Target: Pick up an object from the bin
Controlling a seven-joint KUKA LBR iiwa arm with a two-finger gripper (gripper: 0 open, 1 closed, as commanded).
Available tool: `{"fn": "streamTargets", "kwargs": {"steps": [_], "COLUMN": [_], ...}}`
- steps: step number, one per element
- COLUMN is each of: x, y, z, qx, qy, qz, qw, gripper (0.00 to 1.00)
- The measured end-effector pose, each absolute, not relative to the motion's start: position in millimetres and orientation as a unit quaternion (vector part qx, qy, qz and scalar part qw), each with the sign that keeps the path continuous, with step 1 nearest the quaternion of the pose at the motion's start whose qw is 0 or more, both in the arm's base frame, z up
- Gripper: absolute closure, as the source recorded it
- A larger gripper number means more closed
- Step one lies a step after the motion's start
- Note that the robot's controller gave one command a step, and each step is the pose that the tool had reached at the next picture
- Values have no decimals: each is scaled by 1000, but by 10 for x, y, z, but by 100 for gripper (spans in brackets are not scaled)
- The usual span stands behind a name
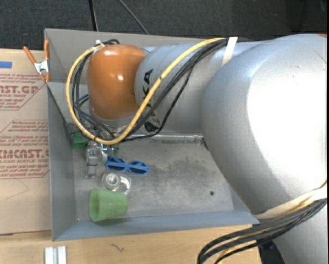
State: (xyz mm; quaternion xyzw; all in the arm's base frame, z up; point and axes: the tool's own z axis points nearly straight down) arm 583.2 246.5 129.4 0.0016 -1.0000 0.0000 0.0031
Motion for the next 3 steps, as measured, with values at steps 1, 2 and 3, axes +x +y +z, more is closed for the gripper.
{"fn": "streamTargets", "kwargs": {"steps": [1, 2, 3], "x": [5925, 5821, 5845], "y": [1764, 2102, 2105], "z": [688, 748, 783], "qx": [-135, -82, -83], "qy": [-991, -997, -997], "qz": [0, 0, -2], "qw": [1, -1, -4], "gripper": [0, 0, 100]}}
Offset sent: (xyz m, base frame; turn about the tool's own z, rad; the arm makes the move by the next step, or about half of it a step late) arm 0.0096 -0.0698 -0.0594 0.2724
